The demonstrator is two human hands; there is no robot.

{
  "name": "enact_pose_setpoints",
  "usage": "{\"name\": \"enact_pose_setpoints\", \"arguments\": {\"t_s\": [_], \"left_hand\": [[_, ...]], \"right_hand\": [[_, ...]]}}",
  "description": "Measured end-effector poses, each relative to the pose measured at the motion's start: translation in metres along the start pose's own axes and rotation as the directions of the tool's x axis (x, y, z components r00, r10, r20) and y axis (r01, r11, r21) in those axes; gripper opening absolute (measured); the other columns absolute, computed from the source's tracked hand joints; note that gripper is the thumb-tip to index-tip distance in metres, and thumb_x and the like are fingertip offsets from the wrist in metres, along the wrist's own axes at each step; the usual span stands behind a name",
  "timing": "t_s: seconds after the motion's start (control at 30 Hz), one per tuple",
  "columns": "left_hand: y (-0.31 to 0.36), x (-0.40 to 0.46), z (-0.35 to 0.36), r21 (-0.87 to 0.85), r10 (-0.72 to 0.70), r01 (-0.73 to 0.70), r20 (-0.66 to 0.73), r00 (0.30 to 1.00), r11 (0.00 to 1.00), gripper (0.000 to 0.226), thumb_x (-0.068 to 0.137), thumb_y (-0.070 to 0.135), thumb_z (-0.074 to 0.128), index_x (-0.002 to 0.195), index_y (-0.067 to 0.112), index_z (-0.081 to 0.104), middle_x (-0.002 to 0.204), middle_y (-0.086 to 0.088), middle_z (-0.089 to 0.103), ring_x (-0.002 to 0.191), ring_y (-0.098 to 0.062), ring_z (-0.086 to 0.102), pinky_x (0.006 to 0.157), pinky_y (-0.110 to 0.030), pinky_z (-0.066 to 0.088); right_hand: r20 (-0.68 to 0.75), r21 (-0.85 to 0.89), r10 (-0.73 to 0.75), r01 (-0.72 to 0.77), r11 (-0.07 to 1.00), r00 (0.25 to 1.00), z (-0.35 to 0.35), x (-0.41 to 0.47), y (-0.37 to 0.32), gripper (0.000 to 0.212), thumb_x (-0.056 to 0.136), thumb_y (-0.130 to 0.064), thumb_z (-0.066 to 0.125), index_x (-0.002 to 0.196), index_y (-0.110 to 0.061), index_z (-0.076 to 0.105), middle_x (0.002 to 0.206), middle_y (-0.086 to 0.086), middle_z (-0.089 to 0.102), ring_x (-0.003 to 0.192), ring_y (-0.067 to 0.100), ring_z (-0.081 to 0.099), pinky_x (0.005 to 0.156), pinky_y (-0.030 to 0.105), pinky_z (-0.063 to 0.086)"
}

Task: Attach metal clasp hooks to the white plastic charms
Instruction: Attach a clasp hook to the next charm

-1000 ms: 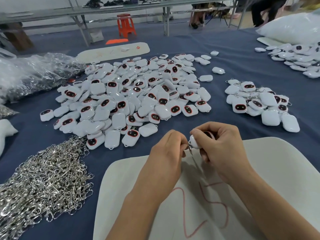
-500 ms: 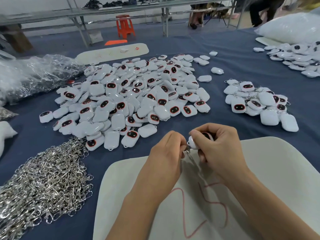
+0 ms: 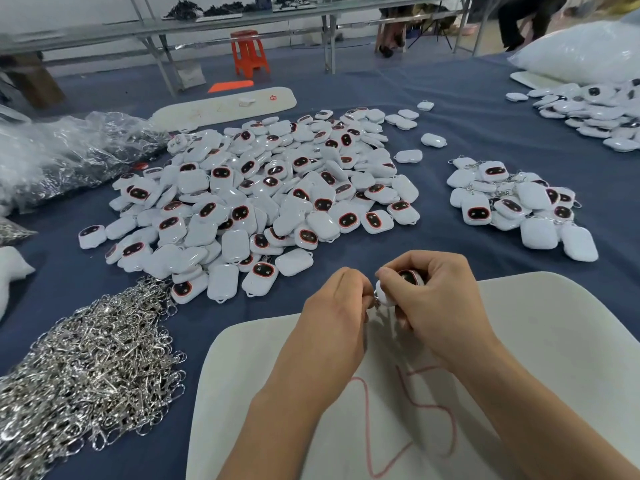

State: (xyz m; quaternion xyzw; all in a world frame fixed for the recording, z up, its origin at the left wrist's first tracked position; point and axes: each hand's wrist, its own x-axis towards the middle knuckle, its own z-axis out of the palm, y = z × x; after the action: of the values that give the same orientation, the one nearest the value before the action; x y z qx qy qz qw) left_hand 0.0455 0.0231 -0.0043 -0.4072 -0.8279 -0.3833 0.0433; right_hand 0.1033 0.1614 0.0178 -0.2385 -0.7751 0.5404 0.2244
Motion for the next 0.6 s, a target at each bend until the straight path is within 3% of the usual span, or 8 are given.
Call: {"name": "enact_pose_setpoints", "arguments": {"t_s": [0.2,0.37,0.5,0.6], "left_hand": [[0.001,0.001,0.009,0.108,-0.131,0.129,0.012,0.991,0.986,0.038,0.089,0.0,0.058,0.087,0.032,0.038,0.087,0.015,0.044,0.075,-0.012,0.045,0.065,-0.03,0.04],[0.007,0.001,0.009,0.073,-0.188,0.185,0.026,0.982,0.98,0.032,0.082,0.002,0.052,0.082,0.03,0.038,0.084,0.012,0.045,0.075,-0.007,0.047,0.061,-0.028,0.038],[0.007,0.003,0.005,-0.068,-0.202,0.204,0.03,0.979,0.977,0.007,0.087,0.019,0.047,0.091,0.022,0.052,0.086,0.009,0.056,0.077,-0.01,0.056,0.067,-0.032,0.047],[0.005,0.004,0.003,-0.136,-0.196,0.195,0.011,0.981,0.971,0.011,0.097,0.023,0.044,0.09,0.024,0.052,0.08,0.011,0.058,0.074,-0.011,0.057,0.062,-0.028,0.046]], "right_hand": [[-0.061,-0.136,-0.118,0.109,0.985,0.991,0.004,-0.004,-0.001,0.024,0.086,-0.012,0.075,0.065,-0.023,0.072,0.059,-0.01,0.068,0.052,0.009,0.062,0.053,0.023,0.049],[-0.11,-0.217,-0.27,0.242,0.946,0.956,0.01,-0.009,0.0,0.023,0.082,-0.008,0.078,0.069,-0.025,0.07,0.063,-0.013,0.068,0.061,0.014,0.065,0.058,0.029,0.05],[-0.156,-0.158,-0.268,0.244,0.957,0.951,0.012,-0.009,0.001,0.025,0.084,-0.008,0.077,0.069,-0.026,0.069,0.063,-0.013,0.068,0.057,0.01,0.064,0.055,0.018,0.048],[-0.158,-0.092,-0.236,0.224,0.97,0.959,0.01,-0.008,0.0,0.024,0.086,-0.009,0.076,0.069,-0.026,0.07,0.062,-0.012,0.068,0.054,0.01,0.064,0.05,0.014,0.046]]}}
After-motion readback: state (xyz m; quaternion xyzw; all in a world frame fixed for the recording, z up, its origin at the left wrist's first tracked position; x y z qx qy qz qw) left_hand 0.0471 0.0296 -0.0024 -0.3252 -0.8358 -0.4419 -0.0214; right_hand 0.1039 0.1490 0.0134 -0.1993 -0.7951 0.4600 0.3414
